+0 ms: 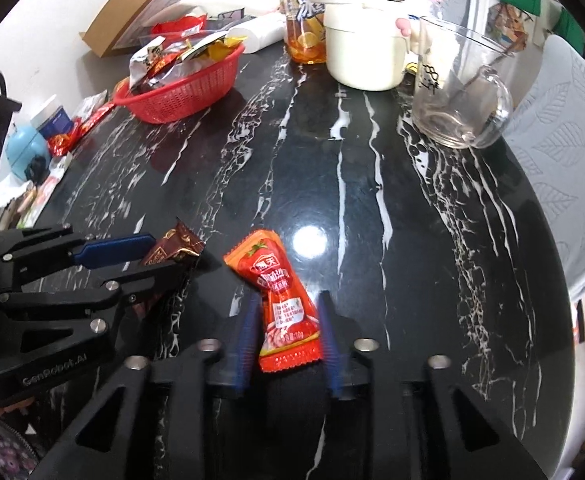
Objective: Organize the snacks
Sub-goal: 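Grasp the brown Kiss chocolate with the left gripper while the right grasps the orange candy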
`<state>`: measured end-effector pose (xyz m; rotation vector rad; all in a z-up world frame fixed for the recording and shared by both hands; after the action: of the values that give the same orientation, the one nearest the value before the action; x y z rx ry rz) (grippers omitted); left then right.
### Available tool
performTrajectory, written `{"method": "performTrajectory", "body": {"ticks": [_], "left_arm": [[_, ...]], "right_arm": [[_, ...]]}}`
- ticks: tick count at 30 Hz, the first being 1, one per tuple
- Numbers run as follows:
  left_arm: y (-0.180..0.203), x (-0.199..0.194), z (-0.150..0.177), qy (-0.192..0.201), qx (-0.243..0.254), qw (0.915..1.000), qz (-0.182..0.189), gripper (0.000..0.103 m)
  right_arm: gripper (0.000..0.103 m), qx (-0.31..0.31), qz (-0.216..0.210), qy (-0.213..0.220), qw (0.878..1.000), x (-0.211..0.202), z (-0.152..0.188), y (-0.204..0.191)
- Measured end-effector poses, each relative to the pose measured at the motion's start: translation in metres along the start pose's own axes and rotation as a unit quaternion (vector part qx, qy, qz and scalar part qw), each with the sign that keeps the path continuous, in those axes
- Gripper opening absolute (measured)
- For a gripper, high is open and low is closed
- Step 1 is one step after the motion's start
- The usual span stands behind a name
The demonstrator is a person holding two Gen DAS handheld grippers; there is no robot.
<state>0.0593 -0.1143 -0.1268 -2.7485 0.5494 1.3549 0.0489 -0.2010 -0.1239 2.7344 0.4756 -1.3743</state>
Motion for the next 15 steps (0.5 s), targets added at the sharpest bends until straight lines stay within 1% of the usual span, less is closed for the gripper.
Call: {"method": "performTrajectory", "body": {"ticks": [1, 2, 10, 13, 15], "left_arm": [[-0.001, 0.000, -0.001, 0.000, -0.003, 1.0000, -0.001, 0.034], [-0.002, 0.000, -0.001, 0.001, -0.006, 1.0000, -0.002, 0.034], [-0.005, 0.002, -0.002, -0.010, 0.016, 0.9998, -0.008, 0.035], [-0.006, 0.001, -0.003, -0.009, 0.016, 0.9998, 0.001, 0.035], [-0.007, 0.000, -0.002, -0.006, 0.018, 0.9998, 0.007, 0.034]], "right_arm": [[0.044, -0.004, -0.001, -0.001, 1.000, 0.002, -0.002, -0.001], [0.046, -0.008, -0.002, -0.002, 1.000, 0.003, -0.002, -0.002], [0.046, -0.057, 0.009, -0.009, 0.998, 0.012, -0.009, -0.011], [0.046, -0.075, 0.010, -0.005, 0.997, 0.014, -0.009, -0.015], [0.043, -0.079, 0.004, -0.003, 0.997, 0.014, -0.008, -0.018]]}}
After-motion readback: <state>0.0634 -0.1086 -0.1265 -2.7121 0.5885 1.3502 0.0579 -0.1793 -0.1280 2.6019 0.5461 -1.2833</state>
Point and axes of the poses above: each gripper's, at about its wrist camera, not at the fingertips, and x roughly the way its jaws point, y to its right, z to its underside, the point moved 5 cm from there along x, roughly the way its jaws point, and after that the axes turned 8 degrees about y, right-handed, at the moved point
